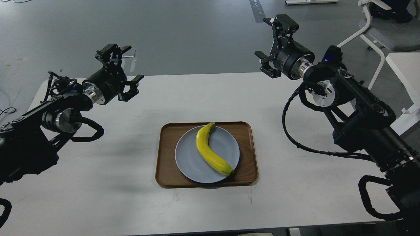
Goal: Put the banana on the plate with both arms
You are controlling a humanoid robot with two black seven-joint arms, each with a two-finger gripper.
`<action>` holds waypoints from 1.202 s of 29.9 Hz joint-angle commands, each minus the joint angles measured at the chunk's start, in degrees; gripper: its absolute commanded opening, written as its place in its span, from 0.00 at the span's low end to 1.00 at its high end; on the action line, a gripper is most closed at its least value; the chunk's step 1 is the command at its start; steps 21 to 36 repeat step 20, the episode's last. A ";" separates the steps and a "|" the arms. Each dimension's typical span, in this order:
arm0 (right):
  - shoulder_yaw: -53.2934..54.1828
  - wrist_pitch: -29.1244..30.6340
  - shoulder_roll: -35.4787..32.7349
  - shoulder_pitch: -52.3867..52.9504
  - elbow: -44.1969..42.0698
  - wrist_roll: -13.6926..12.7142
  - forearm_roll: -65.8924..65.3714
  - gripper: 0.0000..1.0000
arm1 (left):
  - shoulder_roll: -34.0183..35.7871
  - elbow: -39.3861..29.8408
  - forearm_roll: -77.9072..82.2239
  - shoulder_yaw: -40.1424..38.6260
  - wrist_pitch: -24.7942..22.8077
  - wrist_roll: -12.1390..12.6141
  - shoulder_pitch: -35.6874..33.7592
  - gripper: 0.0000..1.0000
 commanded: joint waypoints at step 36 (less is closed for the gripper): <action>0.52 -1.91 2.95 -6.64 5.68 0.00 -1.48 1.00 | 0.53 0.07 0.00 -2.18 0.15 -0.27 0.27 0.98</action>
